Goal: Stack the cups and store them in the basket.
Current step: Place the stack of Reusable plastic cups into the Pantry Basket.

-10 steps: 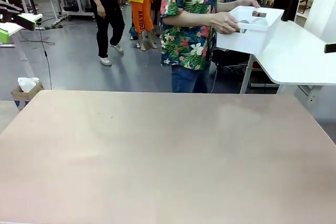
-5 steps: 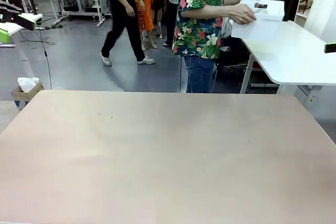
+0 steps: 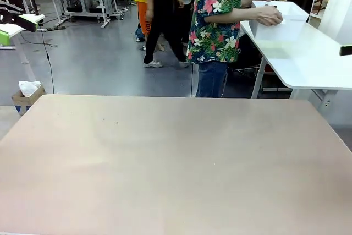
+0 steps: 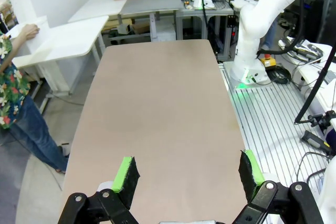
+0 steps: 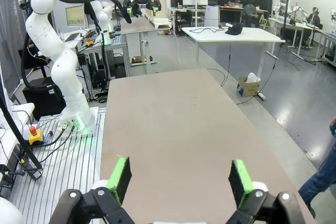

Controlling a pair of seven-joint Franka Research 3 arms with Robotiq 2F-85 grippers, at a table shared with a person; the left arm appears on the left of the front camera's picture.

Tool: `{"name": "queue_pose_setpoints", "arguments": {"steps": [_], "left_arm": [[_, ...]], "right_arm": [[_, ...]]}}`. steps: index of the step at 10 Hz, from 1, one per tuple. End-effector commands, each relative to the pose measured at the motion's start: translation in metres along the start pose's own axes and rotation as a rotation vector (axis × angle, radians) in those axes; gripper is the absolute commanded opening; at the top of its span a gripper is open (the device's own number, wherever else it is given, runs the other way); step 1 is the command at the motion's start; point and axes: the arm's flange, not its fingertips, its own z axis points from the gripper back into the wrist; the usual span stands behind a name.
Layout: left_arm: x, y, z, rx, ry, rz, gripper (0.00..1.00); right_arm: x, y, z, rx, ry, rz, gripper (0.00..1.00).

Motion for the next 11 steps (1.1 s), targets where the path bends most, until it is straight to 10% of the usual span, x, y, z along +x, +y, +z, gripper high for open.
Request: {"name": "queue_pose_setpoints", "arguments": {"steps": [1,11], "left_arm": [[0.0038,-0.0014,0.0001,-0.005,-0.005,0.005,1.0],[0.0038,-0.0014,0.0001,-0.005,-0.005,0.005,1.0]], "right_arm": [[0.001,0.003,-0.0017,-0.004,-0.025,-0.009,1.0],[0.001,0.003,-0.0017,-0.004,-0.025,-0.009,1.0]]}}
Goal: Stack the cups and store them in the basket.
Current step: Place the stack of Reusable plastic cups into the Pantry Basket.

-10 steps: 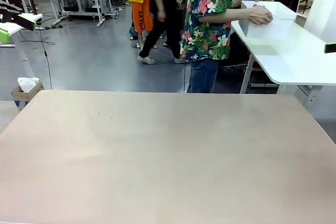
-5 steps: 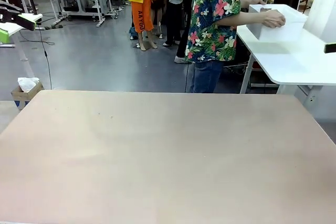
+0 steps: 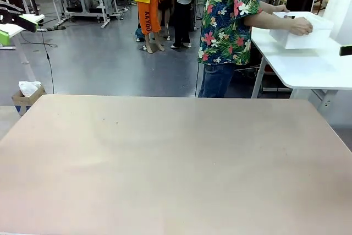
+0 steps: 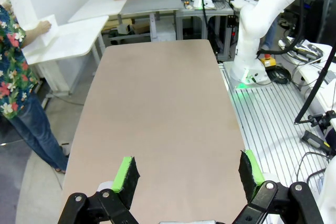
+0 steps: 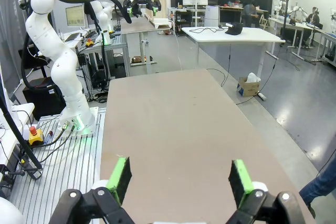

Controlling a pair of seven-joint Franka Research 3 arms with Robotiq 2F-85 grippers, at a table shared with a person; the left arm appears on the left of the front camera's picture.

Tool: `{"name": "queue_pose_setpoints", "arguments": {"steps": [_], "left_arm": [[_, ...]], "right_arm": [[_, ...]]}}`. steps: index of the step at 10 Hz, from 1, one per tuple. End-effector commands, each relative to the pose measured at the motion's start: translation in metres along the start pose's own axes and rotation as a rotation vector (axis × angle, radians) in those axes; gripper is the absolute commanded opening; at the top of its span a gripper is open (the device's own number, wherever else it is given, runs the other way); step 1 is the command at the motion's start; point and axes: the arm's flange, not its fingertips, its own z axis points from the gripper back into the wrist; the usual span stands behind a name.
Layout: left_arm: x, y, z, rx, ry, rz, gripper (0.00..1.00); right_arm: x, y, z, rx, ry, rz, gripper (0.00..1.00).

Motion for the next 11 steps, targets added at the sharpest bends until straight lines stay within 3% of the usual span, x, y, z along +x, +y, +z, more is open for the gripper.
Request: {"name": "queue_pose_setpoints", "arguments": {"steps": [1,11], "left_arm": [[0.0038,-0.0014,0.0001,-0.005,-0.005,0.005,1.0],[0.0038,-0.0014,0.0001,-0.005,-0.005,0.005,1.0]], "right_arm": [[0.001,0.0029,-0.0017,-0.004,-0.025,-0.009,1.0],[0.001,0.0029,-0.0017,-0.004,-0.025,-0.009,1.0]]}}
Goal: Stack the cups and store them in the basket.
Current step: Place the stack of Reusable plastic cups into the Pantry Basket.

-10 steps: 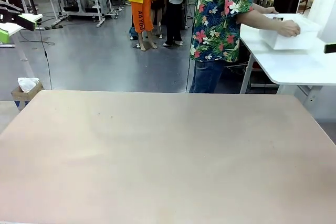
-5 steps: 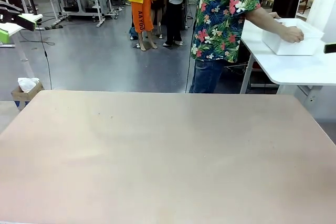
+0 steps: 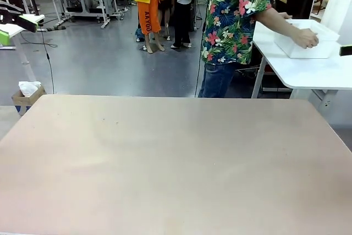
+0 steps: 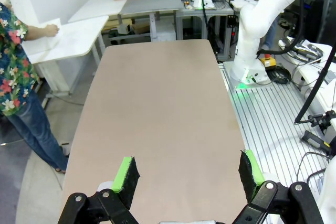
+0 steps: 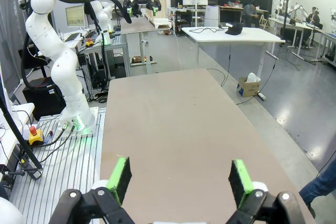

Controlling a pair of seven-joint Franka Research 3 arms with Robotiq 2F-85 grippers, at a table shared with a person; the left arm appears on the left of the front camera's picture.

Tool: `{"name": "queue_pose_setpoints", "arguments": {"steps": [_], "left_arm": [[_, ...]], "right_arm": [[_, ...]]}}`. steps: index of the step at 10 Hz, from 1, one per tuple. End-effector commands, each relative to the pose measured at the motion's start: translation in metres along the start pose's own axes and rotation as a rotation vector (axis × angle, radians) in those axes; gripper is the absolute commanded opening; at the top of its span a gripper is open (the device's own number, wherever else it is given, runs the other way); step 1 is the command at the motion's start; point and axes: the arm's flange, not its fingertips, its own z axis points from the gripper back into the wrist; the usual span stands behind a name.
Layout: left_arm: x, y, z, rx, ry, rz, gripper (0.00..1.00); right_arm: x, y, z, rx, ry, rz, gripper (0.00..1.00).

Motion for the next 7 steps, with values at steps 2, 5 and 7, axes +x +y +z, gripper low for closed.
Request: {"name": "queue_pose_setpoints", "arguments": {"steps": [2,5,7], "left_arm": [[0.0038,-0.0014,0.0001,-0.005,-0.005,0.005,1.0],[0.0038,-0.0014,0.0001,-0.005,-0.005,0.005,1.0],[0.0038,-0.0014,0.0001,-0.005,-0.005,0.005,1.0]], "right_arm": [[0.001,0.0029,-0.0017,-0.004,-0.025,-0.009,1.0],[0.001,0.0029,-0.0017,-0.004,-0.025,-0.009,1.0],[0.001,0.0029,-0.0017,-0.004,-0.025,-0.009,1.0]]}}
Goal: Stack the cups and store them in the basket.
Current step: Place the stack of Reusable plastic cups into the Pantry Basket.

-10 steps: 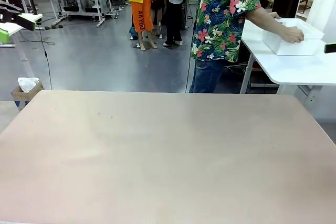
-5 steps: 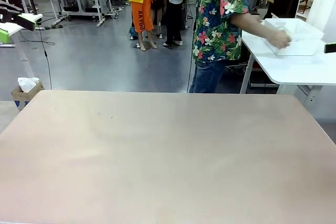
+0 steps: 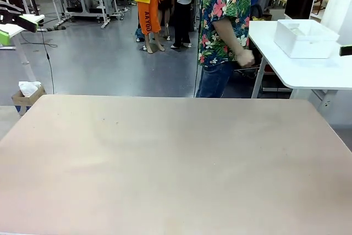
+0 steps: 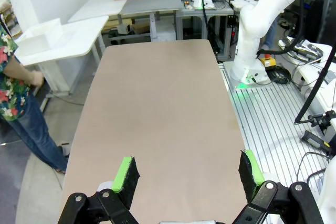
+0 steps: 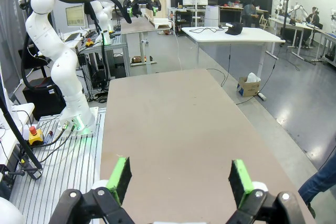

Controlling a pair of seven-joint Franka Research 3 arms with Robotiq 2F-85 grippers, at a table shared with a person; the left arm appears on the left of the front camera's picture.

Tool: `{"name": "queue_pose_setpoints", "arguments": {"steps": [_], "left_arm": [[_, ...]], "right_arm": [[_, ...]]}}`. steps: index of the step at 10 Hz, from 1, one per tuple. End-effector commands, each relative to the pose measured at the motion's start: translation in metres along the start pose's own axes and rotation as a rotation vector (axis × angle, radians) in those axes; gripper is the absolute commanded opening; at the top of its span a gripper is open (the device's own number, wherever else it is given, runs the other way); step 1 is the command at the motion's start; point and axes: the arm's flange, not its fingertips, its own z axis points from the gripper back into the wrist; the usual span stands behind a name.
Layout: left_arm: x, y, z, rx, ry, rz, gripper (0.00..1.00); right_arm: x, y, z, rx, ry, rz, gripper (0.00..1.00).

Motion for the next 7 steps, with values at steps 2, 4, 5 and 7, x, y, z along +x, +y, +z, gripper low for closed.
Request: {"name": "queue_pose_setpoints", "arguments": {"steps": [2,4,5,7], "left_arm": [[0.0038,-0.0014,0.0001,-0.005,-0.005,0.005,1.0],[0.0038,-0.0014,0.0001,-0.005,-0.005,0.005,1.0],[0.0038,-0.0014,0.0001,-0.005,-0.005,0.005,1.0],[0.0038,-0.0014,0.0001,-0.005,-0.005,0.005,1.0]], "right_arm": [[0.001,0.0029,-0.0017,-0.004,-0.025,-0.009,1.0],[0.001,0.0029,-0.0017,-0.004,-0.025,-0.009,1.0],[0.001,0.0029,-0.0017,-0.004,-0.025,-0.009,1.0],[0.001,0.0029,-0.0017,-0.004,-0.025,-0.009,1.0]]}}
